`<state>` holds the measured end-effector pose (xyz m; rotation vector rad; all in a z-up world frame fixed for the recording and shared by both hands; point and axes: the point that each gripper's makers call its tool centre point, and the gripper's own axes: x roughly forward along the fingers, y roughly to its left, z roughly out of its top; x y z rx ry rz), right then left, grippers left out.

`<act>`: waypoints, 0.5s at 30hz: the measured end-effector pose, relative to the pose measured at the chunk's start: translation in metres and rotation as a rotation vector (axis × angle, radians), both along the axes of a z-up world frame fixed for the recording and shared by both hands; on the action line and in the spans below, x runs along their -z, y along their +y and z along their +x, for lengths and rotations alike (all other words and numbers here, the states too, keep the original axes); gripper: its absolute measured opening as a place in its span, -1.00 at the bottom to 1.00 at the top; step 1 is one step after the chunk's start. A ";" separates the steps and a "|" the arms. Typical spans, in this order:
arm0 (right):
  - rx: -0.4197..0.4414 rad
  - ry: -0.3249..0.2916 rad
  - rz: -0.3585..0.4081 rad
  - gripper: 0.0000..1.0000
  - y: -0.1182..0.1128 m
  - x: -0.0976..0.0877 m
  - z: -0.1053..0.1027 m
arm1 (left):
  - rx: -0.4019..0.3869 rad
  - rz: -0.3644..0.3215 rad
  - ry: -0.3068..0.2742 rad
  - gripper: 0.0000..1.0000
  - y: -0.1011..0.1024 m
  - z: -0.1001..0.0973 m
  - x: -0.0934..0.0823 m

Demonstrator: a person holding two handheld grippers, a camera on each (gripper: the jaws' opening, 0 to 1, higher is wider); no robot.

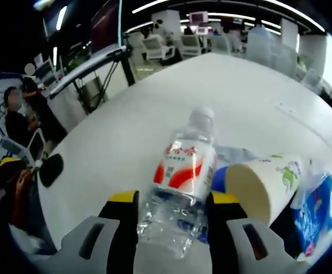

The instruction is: Arrange the tabletop items into an orderly group along one side of the table until the central work area is clear of visible clutter.

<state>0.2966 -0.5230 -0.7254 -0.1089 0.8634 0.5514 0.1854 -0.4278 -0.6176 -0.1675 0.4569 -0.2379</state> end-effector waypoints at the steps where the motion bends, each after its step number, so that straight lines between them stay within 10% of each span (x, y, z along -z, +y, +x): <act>1: 0.000 0.001 0.003 -0.12 0.000 0.000 -0.001 | 0.000 -0.002 0.000 0.45 -0.001 0.000 0.000; 15: -0.040 0.002 0.027 -0.12 -0.003 0.002 -0.017 | -0.002 -0.046 0.003 0.38 -0.006 0.015 0.005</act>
